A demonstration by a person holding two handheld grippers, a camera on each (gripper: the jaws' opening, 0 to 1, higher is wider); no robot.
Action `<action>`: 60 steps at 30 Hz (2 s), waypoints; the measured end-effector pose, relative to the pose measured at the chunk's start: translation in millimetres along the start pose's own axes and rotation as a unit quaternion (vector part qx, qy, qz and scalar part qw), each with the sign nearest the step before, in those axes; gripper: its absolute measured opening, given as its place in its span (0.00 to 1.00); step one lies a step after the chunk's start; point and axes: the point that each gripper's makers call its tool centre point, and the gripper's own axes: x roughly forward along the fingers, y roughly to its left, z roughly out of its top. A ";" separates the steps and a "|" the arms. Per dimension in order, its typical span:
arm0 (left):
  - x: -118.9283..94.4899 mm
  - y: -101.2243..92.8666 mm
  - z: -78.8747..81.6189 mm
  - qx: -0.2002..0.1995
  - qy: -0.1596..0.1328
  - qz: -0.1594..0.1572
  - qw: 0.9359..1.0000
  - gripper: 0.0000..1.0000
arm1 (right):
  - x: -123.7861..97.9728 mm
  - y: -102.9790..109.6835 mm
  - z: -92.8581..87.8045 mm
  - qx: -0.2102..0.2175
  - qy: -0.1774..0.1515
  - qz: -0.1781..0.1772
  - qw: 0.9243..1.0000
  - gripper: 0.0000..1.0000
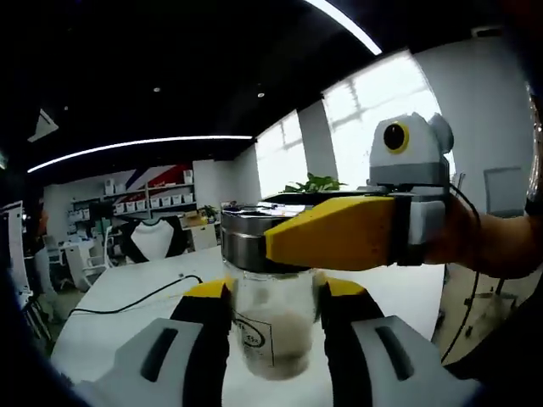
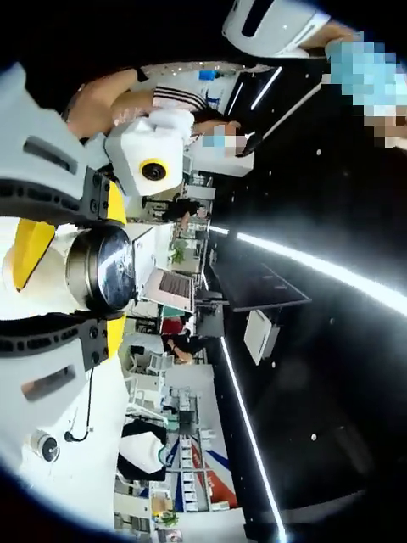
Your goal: Rotate the seasoning bottle until the label or dispensing opening points toward the visible target arrow and the bottle remains upright within the marked orientation range
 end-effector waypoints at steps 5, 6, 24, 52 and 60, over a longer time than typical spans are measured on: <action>2.8 -9.3 -2.3 -0.012 0.000 -0.045 0.999 0.43 | -10.7 2.8 -1.1 0.020 -0.014 0.068 0.997 0.35; 4.0 -9.8 -3.0 -0.011 0.003 -0.042 0.999 0.43 | -11.6 -0.6 -2.9 0.025 -0.013 0.065 0.997 0.35; 4.6 26.1 -15.4 0.018 0.047 0.118 0.992 0.42 | 1.9 -26.0 -15.2 0.116 -0.043 -0.131 0.984 0.36; -7.1 21.4 -39.6 0.027 0.056 0.045 0.997 0.40 | 10.8 -23.3 -45.7 0.104 0.007 -0.004 0.995 0.36; -29.0 32.4 -53.0 0.024 0.067 0.057 0.996 0.43 | 18.2 -28.5 -76.3 0.103 0.028 0.006 0.994 0.36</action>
